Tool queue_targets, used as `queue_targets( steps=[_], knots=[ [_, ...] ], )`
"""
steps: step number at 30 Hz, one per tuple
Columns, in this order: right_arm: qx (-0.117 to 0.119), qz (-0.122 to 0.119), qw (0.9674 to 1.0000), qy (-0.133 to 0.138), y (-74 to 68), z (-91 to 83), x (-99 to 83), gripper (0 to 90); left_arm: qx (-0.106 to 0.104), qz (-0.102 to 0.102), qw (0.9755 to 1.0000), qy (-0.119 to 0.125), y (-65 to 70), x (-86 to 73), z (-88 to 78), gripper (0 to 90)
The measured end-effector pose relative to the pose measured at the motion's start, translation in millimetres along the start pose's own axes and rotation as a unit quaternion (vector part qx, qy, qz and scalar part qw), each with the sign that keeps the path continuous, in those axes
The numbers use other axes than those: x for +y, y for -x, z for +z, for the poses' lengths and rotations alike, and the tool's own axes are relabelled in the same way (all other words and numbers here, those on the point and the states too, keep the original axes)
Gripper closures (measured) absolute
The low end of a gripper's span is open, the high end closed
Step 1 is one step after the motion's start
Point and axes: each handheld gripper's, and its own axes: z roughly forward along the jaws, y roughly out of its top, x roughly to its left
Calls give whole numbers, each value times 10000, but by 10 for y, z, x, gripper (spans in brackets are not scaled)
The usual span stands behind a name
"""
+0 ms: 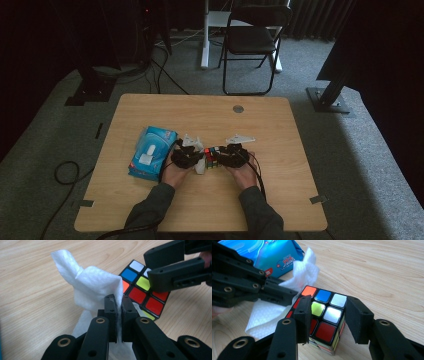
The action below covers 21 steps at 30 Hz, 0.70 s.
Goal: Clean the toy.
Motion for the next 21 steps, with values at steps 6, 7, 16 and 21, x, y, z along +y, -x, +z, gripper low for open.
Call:
queue_targets(
  steps=[6,7,16,21],
  knots=[
    [-4,-8,10000,-5,2,1,2,570,28,-34,9996,-274,-48,-82,157,863],
    [-9,-9,10000,-6,1,0,2,570,29,-41,9994,-337,-55,-107,195,862],
    [46,-17,10000,-44,8,-3,8,575,236,-165,9992,-293,-148,-54,171,858],
    [147,-96,9998,-90,-14,-7,9,577,299,-293,9990,-122,-215,50,134,857]
  ],
)
